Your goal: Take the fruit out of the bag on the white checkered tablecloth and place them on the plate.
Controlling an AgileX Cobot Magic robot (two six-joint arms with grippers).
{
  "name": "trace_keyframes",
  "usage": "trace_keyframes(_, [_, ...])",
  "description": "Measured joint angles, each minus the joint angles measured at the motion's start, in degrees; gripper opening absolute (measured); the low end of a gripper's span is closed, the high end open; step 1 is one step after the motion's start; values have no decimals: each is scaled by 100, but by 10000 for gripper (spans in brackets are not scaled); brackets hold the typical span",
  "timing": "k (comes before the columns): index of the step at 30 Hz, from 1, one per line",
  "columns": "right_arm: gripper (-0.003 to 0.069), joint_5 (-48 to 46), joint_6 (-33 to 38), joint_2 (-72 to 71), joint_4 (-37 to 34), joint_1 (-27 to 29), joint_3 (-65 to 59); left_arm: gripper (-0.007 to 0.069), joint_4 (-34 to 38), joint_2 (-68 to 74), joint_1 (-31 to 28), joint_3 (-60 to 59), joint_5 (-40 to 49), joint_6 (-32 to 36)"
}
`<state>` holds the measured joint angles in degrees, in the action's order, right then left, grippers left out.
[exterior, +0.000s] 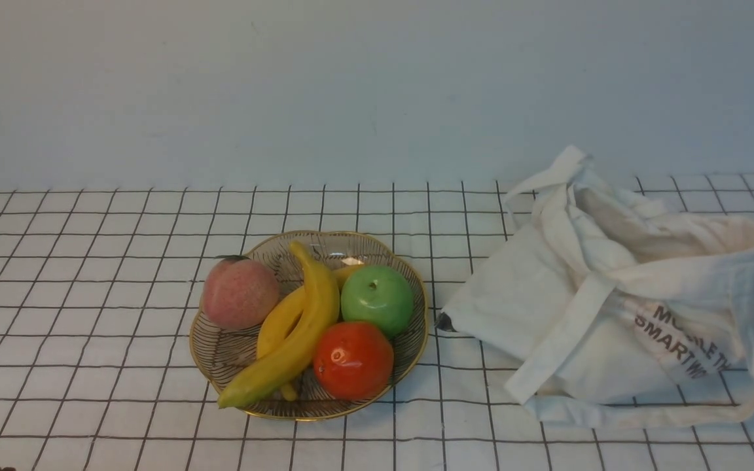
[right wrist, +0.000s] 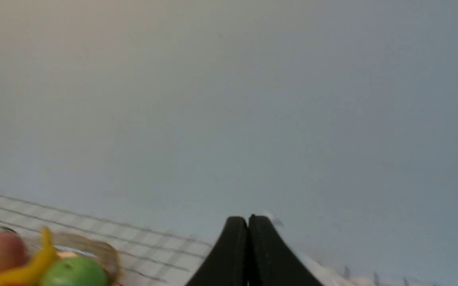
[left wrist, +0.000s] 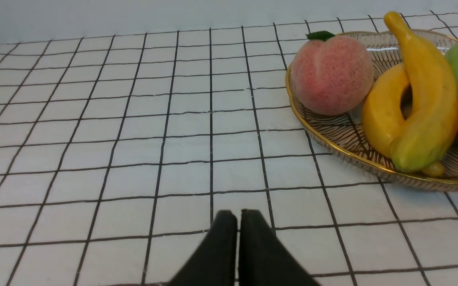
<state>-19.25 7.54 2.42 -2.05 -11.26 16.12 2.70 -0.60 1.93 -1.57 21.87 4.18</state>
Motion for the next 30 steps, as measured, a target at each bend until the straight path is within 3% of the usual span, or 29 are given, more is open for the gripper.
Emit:
trace_keyframes(1, [-14, 0, 0, 0, 0, 0, 0, -8, 0, 0, 0, 0, 0, 0])
trace_keyframes(2, [-14, 0, 5, -68, 89, 423, -379, -8, 0, 0, 0, 0, 0, 0])
trace_keyframes(5, [-14, 0, 15, -244, 205, 988, -1088, -8, 0, 0, 0, 0, 0, 0])
trace_keyframes(8, [-14, -75, 20, -284, 205, 1241, -1643, -8, 0, 0, 0, 0, 0, 0])
trace_keyframes(30, [-14, -328, 15, -284, 205, 1302, -1728, -8, 0, 0, 0, 0, 0, 0])
